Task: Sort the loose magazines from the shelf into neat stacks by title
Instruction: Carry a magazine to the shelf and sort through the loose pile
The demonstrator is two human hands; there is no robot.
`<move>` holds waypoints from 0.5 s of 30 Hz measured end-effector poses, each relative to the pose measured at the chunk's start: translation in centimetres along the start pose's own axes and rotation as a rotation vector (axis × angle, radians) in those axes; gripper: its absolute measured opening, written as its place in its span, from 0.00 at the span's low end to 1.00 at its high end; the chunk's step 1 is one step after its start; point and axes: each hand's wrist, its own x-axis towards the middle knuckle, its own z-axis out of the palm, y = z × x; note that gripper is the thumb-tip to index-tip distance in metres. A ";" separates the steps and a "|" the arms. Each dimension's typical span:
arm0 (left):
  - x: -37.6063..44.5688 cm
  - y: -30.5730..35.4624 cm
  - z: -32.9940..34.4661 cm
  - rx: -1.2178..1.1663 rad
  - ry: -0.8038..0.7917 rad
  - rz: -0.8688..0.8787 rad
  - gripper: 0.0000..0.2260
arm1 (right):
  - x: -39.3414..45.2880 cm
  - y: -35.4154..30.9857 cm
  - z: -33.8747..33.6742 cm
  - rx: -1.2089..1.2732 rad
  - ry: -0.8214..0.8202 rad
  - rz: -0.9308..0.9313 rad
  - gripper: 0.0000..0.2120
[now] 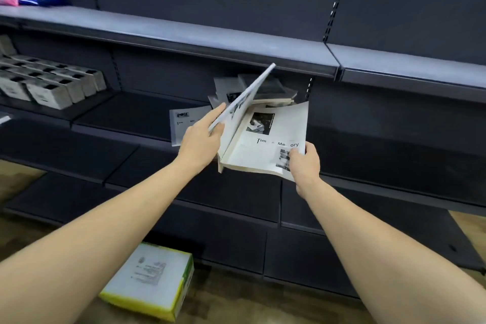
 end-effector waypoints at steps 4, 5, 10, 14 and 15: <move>-0.9 -1.5 -0.4 -0.177 -0.074 -0.157 0.29 | 0.2 -0.9 -0.9 0.074 0.053 0.041 0.13; -1.0 -1.7 -0.4 -0.235 -0.074 -0.182 0.30 | 0.2 -1.1 -0.9 0.089 0.053 0.048 0.13; -1.2 -2.3 0.1 -0.423 -0.136 -0.236 0.27 | -0.8 -1.0 0.1 0.031 -0.037 0.017 0.12; -0.5 -3.1 0.2 -0.458 -0.147 -0.348 0.24 | -0.8 -0.6 0.4 0.001 -0.041 0.004 0.14; -0.2 -3.2 0.2 -0.466 -0.143 -0.373 0.22 | -0.8 -0.6 0.3 -0.006 -0.042 0.001 0.14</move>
